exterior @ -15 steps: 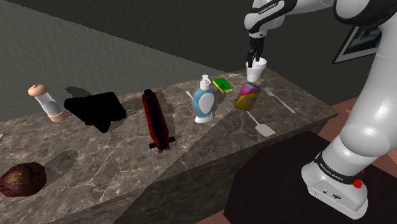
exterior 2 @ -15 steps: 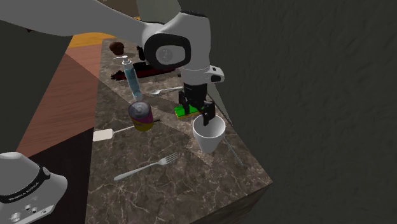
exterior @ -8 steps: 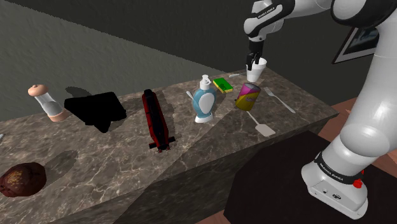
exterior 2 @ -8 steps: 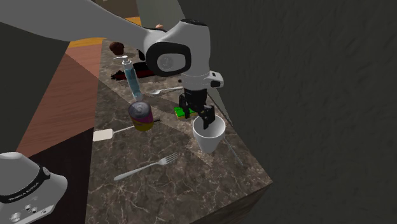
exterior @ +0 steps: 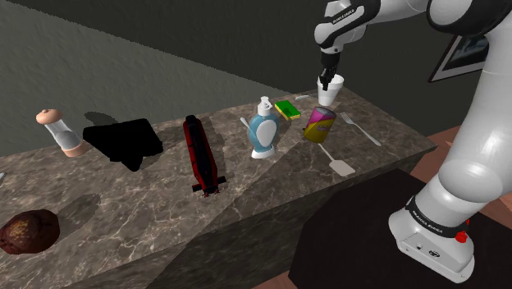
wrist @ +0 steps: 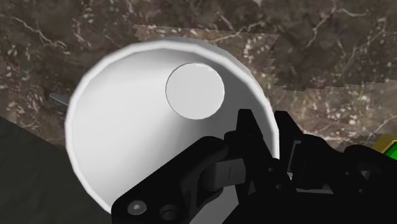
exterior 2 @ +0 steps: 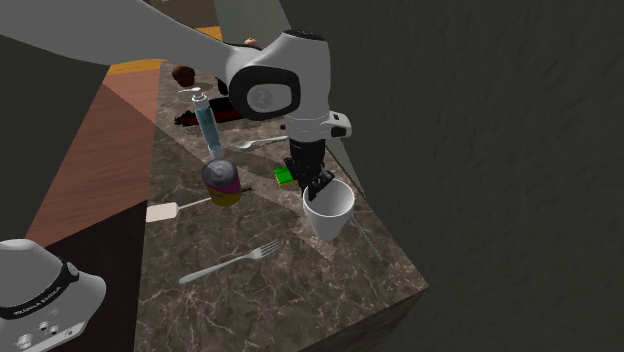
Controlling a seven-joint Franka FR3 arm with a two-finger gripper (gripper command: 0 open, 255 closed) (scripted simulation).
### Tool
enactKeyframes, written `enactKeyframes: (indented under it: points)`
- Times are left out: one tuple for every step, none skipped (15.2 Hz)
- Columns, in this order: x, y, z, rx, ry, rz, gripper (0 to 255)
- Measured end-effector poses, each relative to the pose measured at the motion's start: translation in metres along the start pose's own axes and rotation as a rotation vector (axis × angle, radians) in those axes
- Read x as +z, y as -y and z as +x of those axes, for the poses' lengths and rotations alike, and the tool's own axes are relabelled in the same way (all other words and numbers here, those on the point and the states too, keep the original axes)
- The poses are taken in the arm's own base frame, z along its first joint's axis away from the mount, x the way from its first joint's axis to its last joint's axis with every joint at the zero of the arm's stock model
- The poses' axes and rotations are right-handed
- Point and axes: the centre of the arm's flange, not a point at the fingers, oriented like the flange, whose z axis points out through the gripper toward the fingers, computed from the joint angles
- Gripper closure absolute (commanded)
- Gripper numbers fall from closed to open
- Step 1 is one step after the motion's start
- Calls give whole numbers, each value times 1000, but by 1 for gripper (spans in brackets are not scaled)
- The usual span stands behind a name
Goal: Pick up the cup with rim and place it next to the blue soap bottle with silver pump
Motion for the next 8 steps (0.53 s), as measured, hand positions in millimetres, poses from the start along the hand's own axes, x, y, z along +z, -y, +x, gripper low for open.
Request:
enactKeyframes:
  points:
    - [0, 0, 0, 0, 0, 0, 255]
    - [0, 0, 0, 0, 0, 0, 255]
    - [0, 0, 0, 0, 0, 0, 255]
    - [0, 0, 0, 0, 0, 0, 255]
    - [0, 0, 0, 0, 0, 0, 255]
    - [-2, 0, 0, 0, 0, 0, 255]
    - [-6, -1, 0, 0, 1, 0, 255]
    - [-10, -1, -1, 0, 1, 1, 255]
